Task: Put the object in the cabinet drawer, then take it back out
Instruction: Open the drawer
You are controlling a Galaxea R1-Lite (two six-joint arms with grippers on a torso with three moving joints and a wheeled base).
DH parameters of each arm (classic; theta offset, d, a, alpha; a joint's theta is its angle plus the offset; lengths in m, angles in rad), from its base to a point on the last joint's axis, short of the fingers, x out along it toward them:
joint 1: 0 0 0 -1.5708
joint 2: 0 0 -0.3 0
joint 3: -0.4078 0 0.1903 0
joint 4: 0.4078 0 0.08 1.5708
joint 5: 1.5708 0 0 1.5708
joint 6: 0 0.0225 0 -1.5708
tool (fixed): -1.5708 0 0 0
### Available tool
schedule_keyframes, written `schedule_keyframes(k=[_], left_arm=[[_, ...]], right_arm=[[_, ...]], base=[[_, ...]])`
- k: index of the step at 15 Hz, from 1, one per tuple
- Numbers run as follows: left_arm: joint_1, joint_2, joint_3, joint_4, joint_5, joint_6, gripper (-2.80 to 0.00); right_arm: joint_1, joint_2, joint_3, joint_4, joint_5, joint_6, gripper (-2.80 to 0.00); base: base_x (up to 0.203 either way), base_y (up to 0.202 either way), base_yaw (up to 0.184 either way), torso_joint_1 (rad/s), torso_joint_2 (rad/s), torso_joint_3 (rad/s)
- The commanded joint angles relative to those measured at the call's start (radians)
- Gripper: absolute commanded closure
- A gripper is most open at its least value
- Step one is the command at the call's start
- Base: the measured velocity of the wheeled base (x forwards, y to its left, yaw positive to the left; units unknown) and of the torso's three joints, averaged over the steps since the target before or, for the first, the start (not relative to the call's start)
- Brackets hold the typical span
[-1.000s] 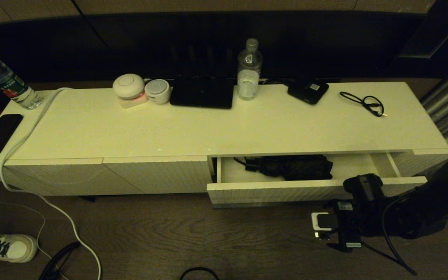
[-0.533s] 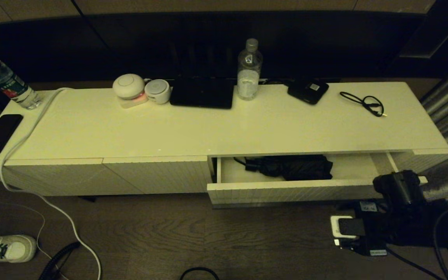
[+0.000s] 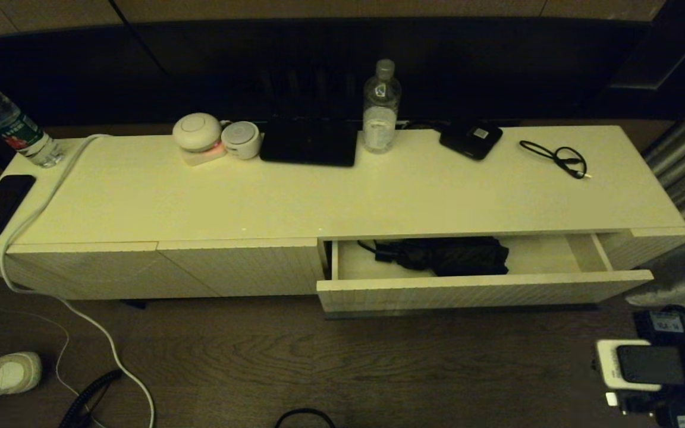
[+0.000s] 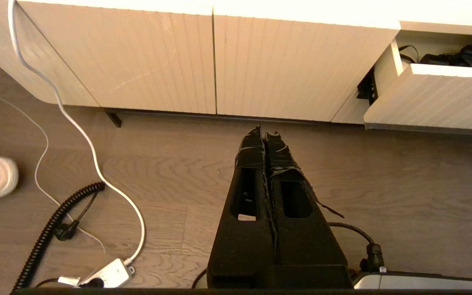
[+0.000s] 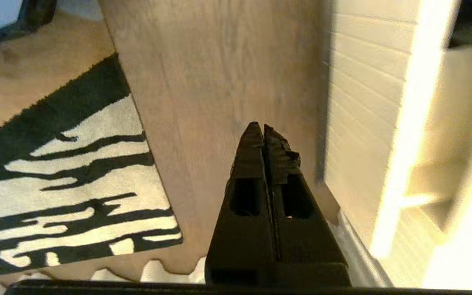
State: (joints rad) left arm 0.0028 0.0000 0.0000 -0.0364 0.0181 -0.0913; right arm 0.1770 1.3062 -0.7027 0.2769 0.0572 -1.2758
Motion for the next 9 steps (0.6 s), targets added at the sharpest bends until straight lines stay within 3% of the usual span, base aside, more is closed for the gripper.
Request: schedule_keyframes(k=[1,6,9], left_arm=[[0.0,-0.002,0.001,0.0,0.0,-0.001,0.0],[0.0,-0.002,0.0,0.0,0.0,-0.001,0.0],[0.0,-0.002,0.0,0.0,0.0,-0.001,0.0]], right_arm=[[0.006,-0.033,-0.054,0.043,0.001,0.003,0.0],[0.007,0.161,-0.165,-0.01,-0.005,0.018,0.0],[0.022,0.324,-0.289,-0.113,-0.036,0.09,0.0]], base=[[0.0,0.0,0.0,0.0,0.0,0.0],[0.0,0.0,0.0,0.0,0.0,0.0],[0.0,0.0,0.0,0.0,0.0,0.0]])
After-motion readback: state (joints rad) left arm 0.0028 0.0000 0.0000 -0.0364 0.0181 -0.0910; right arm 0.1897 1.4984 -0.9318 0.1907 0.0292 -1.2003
